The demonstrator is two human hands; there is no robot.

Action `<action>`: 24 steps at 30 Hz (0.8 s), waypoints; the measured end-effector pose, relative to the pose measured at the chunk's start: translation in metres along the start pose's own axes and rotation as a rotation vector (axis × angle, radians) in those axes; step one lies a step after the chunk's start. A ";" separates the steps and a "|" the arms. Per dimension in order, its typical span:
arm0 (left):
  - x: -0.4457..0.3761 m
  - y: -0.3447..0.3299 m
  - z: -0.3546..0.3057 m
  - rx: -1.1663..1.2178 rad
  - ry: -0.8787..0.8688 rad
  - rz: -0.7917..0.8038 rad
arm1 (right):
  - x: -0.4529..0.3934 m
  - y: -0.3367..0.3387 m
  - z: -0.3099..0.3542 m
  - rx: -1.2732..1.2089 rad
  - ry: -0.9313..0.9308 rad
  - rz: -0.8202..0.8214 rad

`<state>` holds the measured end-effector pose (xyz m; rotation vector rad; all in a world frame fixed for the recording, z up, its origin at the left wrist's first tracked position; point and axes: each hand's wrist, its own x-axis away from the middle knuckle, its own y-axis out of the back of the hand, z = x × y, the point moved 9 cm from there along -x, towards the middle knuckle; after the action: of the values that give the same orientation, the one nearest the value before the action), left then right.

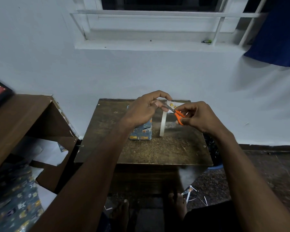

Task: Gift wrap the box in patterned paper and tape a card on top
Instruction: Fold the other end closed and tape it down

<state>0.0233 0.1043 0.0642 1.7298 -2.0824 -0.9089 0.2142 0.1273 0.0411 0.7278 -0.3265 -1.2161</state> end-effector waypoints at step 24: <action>0.001 0.002 0.005 0.125 -0.003 -0.018 | -0.006 -0.012 -0.022 0.359 -0.089 -0.027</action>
<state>0.0186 0.1053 0.0615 1.8120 -2.1712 -0.8026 0.2165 0.1379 0.0178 0.9899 -0.6215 -1.2315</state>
